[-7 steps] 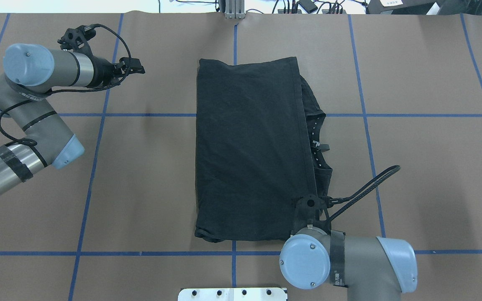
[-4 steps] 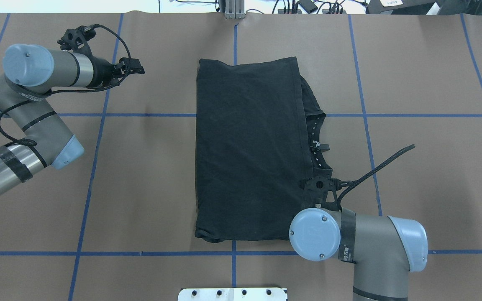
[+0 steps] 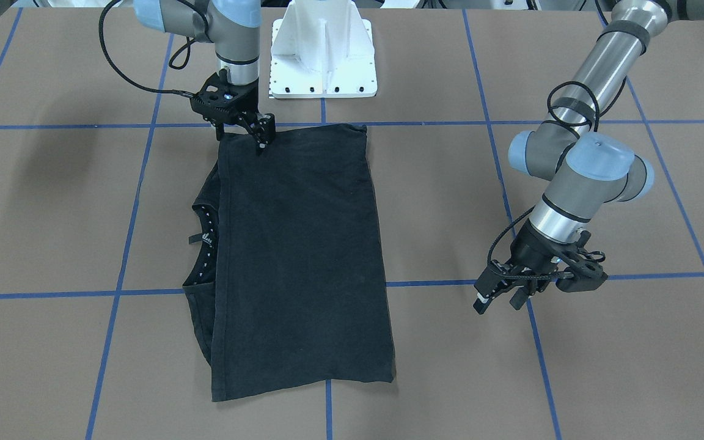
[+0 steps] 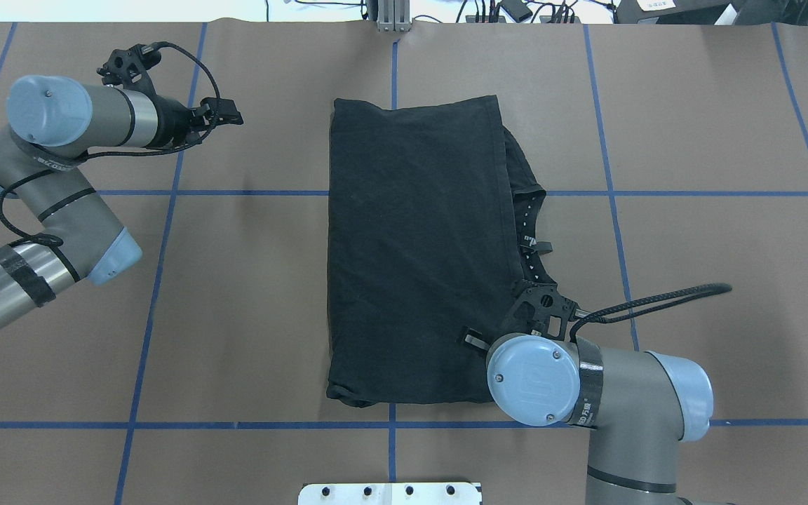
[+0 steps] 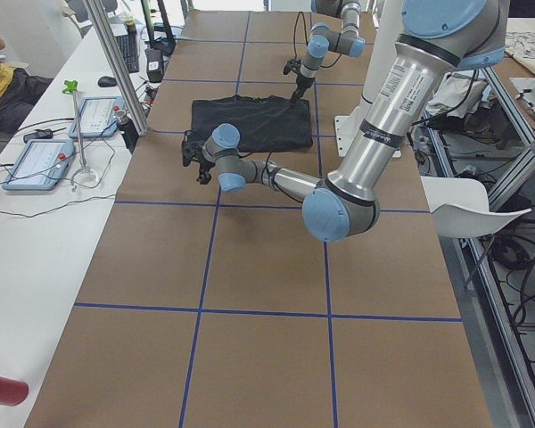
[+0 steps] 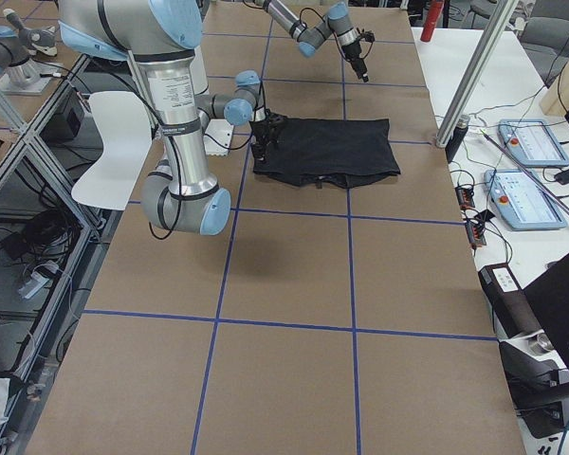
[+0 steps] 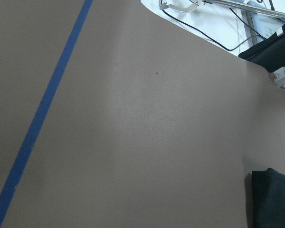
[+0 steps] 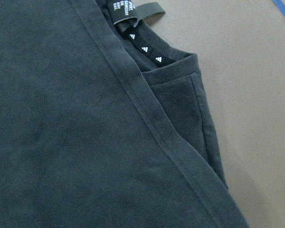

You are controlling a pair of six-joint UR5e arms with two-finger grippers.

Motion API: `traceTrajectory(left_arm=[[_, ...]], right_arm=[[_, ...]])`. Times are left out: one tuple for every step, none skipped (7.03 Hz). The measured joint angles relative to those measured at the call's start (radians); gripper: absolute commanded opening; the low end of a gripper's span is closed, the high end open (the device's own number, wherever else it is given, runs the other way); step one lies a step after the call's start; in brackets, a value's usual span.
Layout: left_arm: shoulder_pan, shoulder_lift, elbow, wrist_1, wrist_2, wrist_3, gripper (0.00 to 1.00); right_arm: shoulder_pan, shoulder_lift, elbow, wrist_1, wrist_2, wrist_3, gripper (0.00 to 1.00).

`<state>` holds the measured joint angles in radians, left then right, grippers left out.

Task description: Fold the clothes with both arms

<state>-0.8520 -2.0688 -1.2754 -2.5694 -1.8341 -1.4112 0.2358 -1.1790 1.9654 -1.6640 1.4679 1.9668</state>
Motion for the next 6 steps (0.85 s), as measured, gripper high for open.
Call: traceTrajectory(left_arm=[[0.000, 0.000, 0.000, 0.000, 0.001, 0.000, 0.97], [0.001, 0.000, 0.000, 0.000, 0.001, 0.000, 0.97], [0.001, 0.000, 0.000, 0.000, 0.002, 0.001, 0.97], [0.001, 0.000, 0.000, 0.000, 0.007, 0.000, 0.97], [0.001, -0.001, -0.001, 0.001, 0.014, -0.004, 0.97], [0.001, -0.002, -0.001, 0.001, 0.018, -0.011, 0.97]], right_arm=[[0.006, -0.004, -0.018, 0.049, -0.006, 0.127, 0.86], [0.011, -0.012, -0.024, 0.071, -0.009, 0.214, 0.85], [0.017, -0.023, -0.025, 0.080, -0.010, 0.268, 0.85], [0.022, -0.037, -0.025, 0.082, -0.010, 0.291, 0.82], [0.024, -0.048, -0.025, 0.083, -0.011, 0.303, 0.82], [0.024, -0.055, -0.026, 0.083, -0.011, 0.315, 0.82]])
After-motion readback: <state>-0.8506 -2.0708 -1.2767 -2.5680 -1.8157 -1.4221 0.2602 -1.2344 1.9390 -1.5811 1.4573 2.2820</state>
